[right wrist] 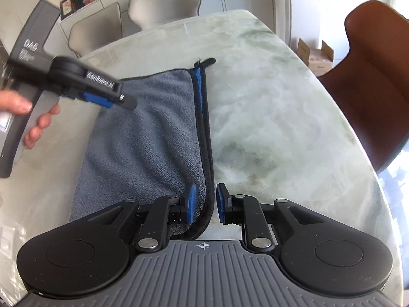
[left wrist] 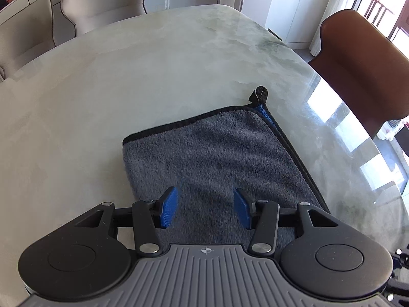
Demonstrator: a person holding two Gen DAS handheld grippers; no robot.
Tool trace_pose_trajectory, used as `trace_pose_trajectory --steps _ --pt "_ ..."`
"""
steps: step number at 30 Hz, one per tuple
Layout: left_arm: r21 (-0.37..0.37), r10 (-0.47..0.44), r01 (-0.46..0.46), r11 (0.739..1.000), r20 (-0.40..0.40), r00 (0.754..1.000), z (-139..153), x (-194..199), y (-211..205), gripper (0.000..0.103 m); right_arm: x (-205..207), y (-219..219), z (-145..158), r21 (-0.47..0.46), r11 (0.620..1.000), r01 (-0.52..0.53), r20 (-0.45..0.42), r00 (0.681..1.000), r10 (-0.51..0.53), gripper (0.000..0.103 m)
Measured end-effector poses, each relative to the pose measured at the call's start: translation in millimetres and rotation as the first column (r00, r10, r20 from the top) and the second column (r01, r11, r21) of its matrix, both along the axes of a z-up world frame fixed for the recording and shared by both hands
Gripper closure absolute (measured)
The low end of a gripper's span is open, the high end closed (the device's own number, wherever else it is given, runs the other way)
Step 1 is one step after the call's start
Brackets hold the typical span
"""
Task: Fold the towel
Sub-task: 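Move both grippers to the open edge of the folded grey towel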
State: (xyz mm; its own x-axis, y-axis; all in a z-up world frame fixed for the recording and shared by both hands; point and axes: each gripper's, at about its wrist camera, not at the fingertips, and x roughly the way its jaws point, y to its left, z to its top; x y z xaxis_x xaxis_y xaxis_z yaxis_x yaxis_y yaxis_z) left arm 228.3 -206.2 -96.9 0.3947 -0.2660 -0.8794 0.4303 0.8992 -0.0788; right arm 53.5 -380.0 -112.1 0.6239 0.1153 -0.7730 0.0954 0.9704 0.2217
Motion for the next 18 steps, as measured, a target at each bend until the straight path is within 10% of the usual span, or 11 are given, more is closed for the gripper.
trace_pose_trajectory --steps 18 --pt "-0.055 0.153 -0.166 0.985 -0.188 0.97 -17.0 -110.3 75.6 0.052 -8.5 31.6 -9.4 -0.065 0.959 -0.276 -0.044 0.961 0.273 0.077"
